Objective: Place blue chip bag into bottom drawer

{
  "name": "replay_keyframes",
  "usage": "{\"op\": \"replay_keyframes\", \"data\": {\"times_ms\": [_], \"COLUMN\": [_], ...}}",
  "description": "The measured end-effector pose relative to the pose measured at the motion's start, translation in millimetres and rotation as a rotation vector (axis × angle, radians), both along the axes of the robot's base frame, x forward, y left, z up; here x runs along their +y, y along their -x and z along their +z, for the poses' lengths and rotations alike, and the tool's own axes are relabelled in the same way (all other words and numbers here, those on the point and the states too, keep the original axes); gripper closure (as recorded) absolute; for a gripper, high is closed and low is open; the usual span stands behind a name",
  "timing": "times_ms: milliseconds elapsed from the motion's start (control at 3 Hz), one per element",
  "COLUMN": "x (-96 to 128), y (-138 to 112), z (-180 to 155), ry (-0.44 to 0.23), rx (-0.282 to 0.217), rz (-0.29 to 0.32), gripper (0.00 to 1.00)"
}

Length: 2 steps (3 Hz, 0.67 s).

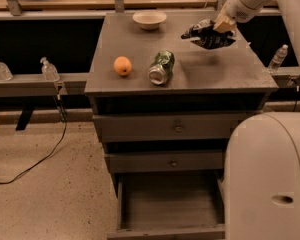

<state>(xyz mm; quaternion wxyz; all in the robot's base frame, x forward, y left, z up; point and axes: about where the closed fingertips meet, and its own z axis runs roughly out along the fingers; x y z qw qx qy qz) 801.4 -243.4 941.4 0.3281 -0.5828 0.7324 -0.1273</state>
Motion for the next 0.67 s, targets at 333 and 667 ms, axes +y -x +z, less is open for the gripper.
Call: {"op": "replay_keyframes", "data": {"times_ms": [333,667], "x": [7,11], "y": [27,73], "z": [31,50], "ry": [-0.054,-0.196], "rx": [-0.027,-0.022], "rz": [0.054,0.073], "gripper": [1.0,1.0]}}
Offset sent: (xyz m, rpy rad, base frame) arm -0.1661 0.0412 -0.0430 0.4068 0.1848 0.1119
